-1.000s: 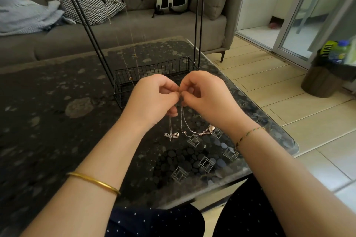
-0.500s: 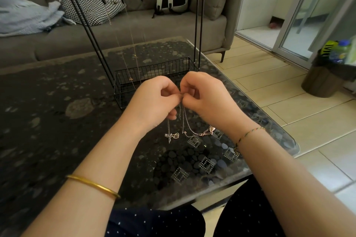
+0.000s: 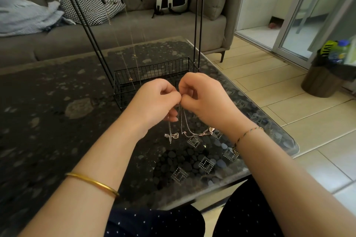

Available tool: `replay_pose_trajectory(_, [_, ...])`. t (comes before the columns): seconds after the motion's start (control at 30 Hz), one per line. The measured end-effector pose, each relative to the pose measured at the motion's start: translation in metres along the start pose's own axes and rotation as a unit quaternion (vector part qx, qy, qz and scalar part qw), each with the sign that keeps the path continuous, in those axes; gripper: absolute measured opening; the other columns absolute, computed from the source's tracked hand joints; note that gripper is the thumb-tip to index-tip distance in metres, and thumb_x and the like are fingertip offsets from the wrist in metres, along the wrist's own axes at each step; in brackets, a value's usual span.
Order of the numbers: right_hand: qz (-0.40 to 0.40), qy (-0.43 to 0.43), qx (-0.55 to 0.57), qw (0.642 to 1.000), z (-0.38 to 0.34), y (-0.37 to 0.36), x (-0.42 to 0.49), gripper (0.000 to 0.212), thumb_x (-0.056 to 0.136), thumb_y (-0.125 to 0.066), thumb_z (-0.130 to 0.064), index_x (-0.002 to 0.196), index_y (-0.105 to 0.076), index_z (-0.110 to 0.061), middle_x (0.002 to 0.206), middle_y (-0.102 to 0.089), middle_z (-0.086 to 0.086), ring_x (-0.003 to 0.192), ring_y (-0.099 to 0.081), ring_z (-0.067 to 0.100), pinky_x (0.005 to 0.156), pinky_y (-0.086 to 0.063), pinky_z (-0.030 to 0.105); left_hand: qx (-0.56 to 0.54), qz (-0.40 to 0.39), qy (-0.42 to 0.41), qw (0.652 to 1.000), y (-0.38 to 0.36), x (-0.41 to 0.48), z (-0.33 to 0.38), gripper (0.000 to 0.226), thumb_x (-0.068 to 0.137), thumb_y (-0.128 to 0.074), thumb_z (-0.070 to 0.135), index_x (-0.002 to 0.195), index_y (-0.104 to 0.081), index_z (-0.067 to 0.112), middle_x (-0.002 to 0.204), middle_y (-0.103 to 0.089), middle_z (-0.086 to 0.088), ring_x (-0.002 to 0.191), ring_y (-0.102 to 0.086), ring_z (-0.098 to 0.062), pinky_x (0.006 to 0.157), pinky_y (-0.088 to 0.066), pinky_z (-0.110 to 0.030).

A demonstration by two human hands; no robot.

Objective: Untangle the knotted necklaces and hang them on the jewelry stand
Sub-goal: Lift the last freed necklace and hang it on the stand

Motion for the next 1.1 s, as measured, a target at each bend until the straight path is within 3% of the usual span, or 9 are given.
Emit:
replay_pose_trajectory(0.17, [0.003, 0.001, -0.014, 1.000, -0.002, 0.000, -0.001, 0.008, 0.078, -0.057, -0.015, 0.079, -0.050, -0.019, 0.083, -0.050, -0.001, 0.076, -0.050, 0.020, 0.070, -0.048, 0.043, 0.005, -0.006, -0.002, 1.000, -0.001, 0.001, -0.001, 0.011, 0.088, -0.052, 0.005, 0.087, -0.062, 0.009, 0.077, -0.063, -0.006, 0.056, -0.061, -0.005, 0.060, -0.058, -0.026])
replay_pose_trajectory(0.4, [0.004, -0.016, -0.020, 1.000, 0.005, 0.000, 0.001, 0.009, 0.078, -0.055, -0.014, 0.080, -0.049, -0.020, 0.085, -0.050, -0.002, 0.076, -0.050, 0.019, 0.070, -0.048, 0.042, 0.110, 0.008, -0.084, 0.990, 0.001, 0.000, 0.014, 0.011, 0.090, -0.055, 0.006, 0.087, -0.058, 0.016, 0.073, -0.066, -0.002, 0.061, -0.066, -0.011, 0.062, -0.057, -0.024])
replay_pose_trajectory(0.57, [-0.003, -0.029, 0.011, 1.000, 0.008, 0.000, 0.001, 0.012, 0.080, -0.057, -0.010, 0.082, -0.050, -0.020, 0.084, -0.054, 0.001, 0.073, -0.048, 0.015, 0.068, -0.043, 0.032, 0.060, 0.014, -0.062, 0.996, 0.005, 0.002, 0.009, 0.016, 0.090, -0.052, 0.001, 0.090, -0.057, 0.016, 0.075, -0.066, -0.004, 0.056, -0.061, -0.003, 0.052, -0.052, -0.017])
replay_pose_trajectory(0.77, [0.011, -0.028, 0.029, 0.999, 0.008, 0.003, 0.000, 0.014, 0.083, -0.054, -0.007, 0.084, -0.052, -0.021, 0.083, -0.058, 0.005, 0.079, -0.057, 0.021, 0.071, -0.048, 0.036, -0.013, 0.011, -0.006, 1.000, 0.006, 0.001, 0.000, 0.026, 0.088, -0.047, -0.001, 0.097, -0.064, 0.017, 0.083, -0.066, 0.000, 0.063, -0.056, -0.006, 0.055, -0.046, -0.021])
replay_pose_trajectory(0.97, [0.025, -0.049, 0.048, 0.997, 0.011, 0.009, -0.001, 0.010, 0.082, -0.052, -0.007, 0.080, -0.052, -0.017, 0.081, -0.059, 0.008, 0.083, -0.061, 0.026, 0.072, -0.052, 0.043, -0.024, 0.030, 0.008, 0.999, 0.012, 0.001, -0.002, 0.027, 0.087, -0.046, 0.000, 0.089, -0.065, 0.018, 0.081, -0.063, 0.000, 0.062, -0.051, -0.007, 0.053, -0.041, -0.020])
replay_pose_trajectory(1.1, [0.009, -0.091, 0.081, 0.993, 0.018, 0.005, -0.002, 0.009, 0.087, -0.054, -0.008, 0.087, -0.057, -0.016, 0.081, -0.061, -0.001, 0.078, -0.060, 0.017, 0.073, -0.053, 0.031, -0.049, 0.020, 0.014, 0.998, 0.011, 0.000, -0.003, 0.025, 0.088, -0.047, -0.003, 0.094, -0.062, 0.017, 0.085, -0.066, -0.003, 0.060, -0.052, -0.006, 0.052, -0.042, -0.020])
Point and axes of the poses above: each hand's wrist, its own x-axis towards the middle knuckle, its own y-axis out of the back of the hand, z = x × y, the point moved 10 cm from there along x, towards the middle knuckle
